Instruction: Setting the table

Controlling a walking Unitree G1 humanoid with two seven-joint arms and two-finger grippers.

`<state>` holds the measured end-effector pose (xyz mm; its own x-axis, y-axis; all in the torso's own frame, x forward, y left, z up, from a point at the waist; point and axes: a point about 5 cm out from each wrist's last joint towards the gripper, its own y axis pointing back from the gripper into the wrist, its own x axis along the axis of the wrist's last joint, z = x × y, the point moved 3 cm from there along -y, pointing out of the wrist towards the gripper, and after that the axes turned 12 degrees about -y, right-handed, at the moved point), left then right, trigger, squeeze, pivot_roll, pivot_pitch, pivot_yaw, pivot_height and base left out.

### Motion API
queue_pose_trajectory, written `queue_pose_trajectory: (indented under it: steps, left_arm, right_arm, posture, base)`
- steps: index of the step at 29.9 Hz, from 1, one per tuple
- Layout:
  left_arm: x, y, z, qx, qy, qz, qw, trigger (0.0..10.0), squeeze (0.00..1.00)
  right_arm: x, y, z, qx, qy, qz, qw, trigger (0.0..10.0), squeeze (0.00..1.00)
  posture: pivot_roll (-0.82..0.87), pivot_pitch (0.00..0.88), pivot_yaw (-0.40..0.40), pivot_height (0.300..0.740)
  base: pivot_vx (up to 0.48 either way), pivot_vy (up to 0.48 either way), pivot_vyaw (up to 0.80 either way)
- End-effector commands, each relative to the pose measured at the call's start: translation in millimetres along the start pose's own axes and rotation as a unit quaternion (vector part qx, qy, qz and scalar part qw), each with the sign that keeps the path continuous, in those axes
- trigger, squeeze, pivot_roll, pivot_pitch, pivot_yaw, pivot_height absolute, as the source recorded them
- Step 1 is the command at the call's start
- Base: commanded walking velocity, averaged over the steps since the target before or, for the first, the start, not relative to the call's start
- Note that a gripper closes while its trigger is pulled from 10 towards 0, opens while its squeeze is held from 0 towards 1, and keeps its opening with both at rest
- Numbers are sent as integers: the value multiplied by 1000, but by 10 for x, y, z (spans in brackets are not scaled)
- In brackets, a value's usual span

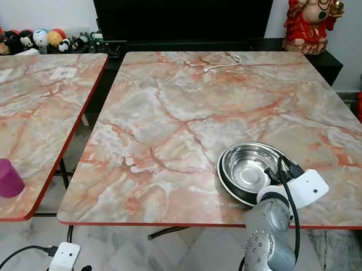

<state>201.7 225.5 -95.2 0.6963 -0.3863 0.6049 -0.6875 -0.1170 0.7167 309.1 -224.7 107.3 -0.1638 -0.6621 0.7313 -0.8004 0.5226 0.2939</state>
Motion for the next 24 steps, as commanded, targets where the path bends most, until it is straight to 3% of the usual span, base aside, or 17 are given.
queue_pose_trajectory:
  steps: [1, 10, 16, 18, 21, 24]
  left_arm:
    - [-69, 17, -17, -2, -6, -11, 1000, 10000, 0]
    - [-75, 17, -13, -3, -6, -12, 1000, 10000, 0]
    - [-88, 21, -21, -1, -5, -14, 1000, 10000, 0]
    - [-93, 23, -23, 0, -6, -15, 1000, 10000, 0]
    - [-94, 23, -25, 1, -5, -15, 1000, 10000, 0]
    - [-101, 25, -28, 3, -5, -17, 1000, 10000, 0]
  right_arm:
    - [40, 1, 18, -4, 6, 14, 1000, 10000, 0]
    - [83, -8, 76, -15, 7, 24, 1000, 10000, 0]
    - [200, 1, -13, 15, 45, 66, 997, 10000, 0]
    - [241, 28, -90, 43, 75, 88, 992, 10000, 0]
    - [272, 57, -159, 67, 79, 104, 989, 10000, 0]
    - [264, 150, -411, 154, 132, 123, 971, 10000, 0]
  posture:
    - [-89, 33, 68, 732]
    - [-92, 31, 68, 732]
    - [-93, 31, 69, 732]
    - [-92, 30, 68, 732]
    - [-92, 31, 67, 732]
    - [-101, 32, 70, 732]
  base:
    - [0, 0, 0]
    - [0, 0, 0]
    - [0, 0, 0]
    - [0, 0, 0]
    - [0, 0, 0]
    - [0, 0, 0]
